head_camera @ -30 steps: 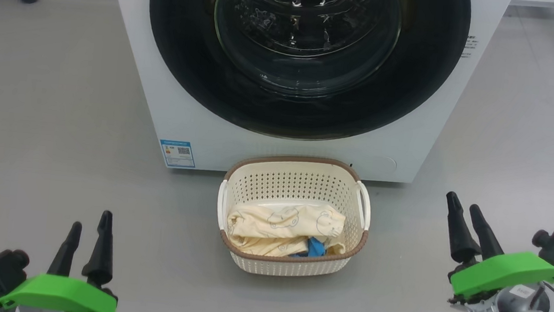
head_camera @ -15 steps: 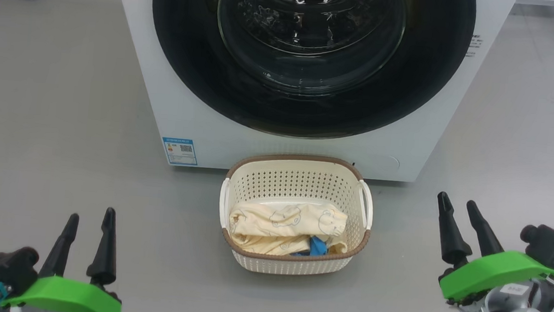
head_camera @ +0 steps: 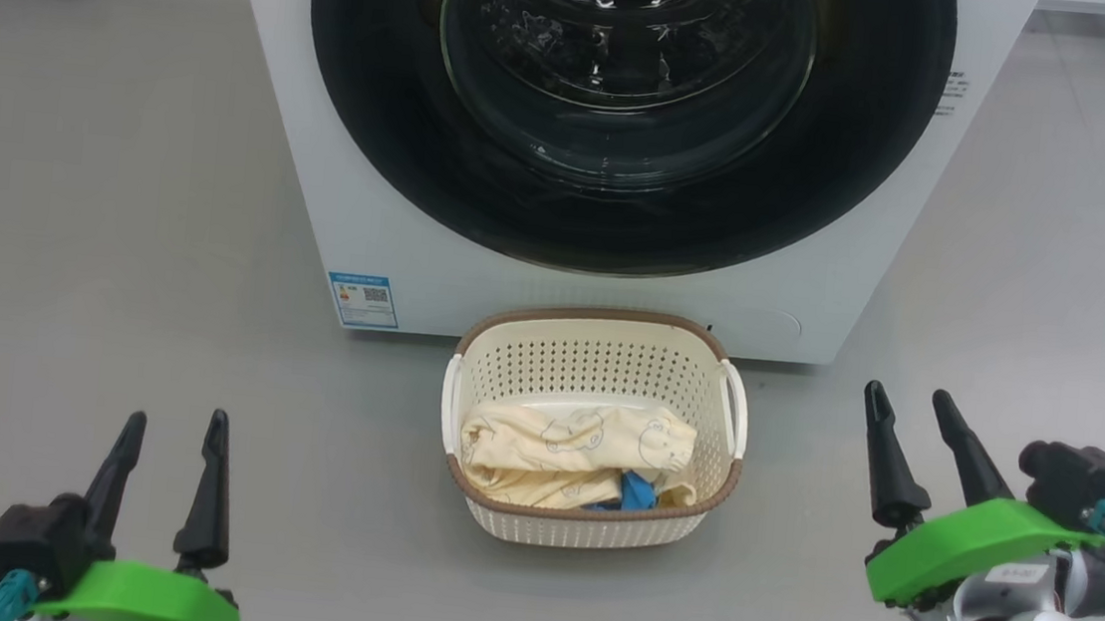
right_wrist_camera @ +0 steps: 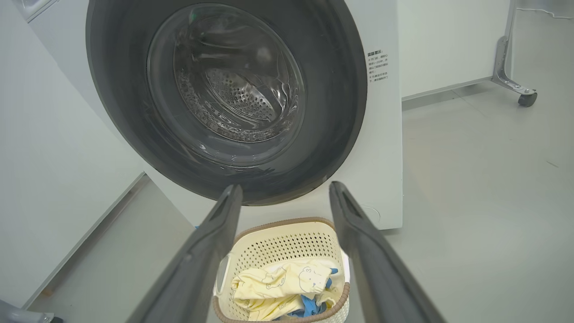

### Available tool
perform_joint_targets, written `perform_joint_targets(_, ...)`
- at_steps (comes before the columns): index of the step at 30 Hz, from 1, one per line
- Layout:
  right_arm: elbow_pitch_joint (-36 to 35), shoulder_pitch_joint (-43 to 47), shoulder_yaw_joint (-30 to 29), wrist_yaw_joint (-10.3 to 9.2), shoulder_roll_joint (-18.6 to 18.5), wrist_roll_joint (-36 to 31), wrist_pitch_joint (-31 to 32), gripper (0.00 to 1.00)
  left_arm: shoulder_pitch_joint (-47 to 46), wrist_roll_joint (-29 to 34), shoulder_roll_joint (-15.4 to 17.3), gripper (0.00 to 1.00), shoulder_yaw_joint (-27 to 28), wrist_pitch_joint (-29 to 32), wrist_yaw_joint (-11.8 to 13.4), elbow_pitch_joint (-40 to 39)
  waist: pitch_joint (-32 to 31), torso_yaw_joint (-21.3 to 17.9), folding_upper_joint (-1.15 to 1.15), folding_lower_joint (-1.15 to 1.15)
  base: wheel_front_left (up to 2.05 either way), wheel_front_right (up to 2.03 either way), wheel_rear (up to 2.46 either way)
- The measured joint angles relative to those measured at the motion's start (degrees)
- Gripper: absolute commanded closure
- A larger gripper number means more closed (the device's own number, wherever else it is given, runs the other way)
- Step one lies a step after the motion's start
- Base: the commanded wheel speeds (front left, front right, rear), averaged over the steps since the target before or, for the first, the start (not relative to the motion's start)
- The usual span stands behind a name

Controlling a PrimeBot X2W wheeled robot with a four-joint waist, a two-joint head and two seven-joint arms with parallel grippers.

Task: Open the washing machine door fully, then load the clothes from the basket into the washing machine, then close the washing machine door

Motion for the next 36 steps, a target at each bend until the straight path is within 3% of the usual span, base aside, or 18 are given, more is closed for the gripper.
perform_joint_targets(18, -2.5, 3.7, -0.8, 0.00, 0.0, -12.0, -1.6, 0.00, 2.1, 9.5, 2.4, 0.00, -0.2, -2.2, 4.1, -0.7, -2.5, 0.0, 0.00, 0.00, 0.00, 0.00, 0.00)
perform_joint_targets(36, -2.9, 3.7, -1.1, 0.00, 0.0, -12.3, -2.4, 0.00, 2.6, 8.9, 2.4, 0.00, -0.2, -2.2, 5.7, -1.9, -1.9, 0.3, 0.00, 0.00, 0.00, 0.00, 0.00)
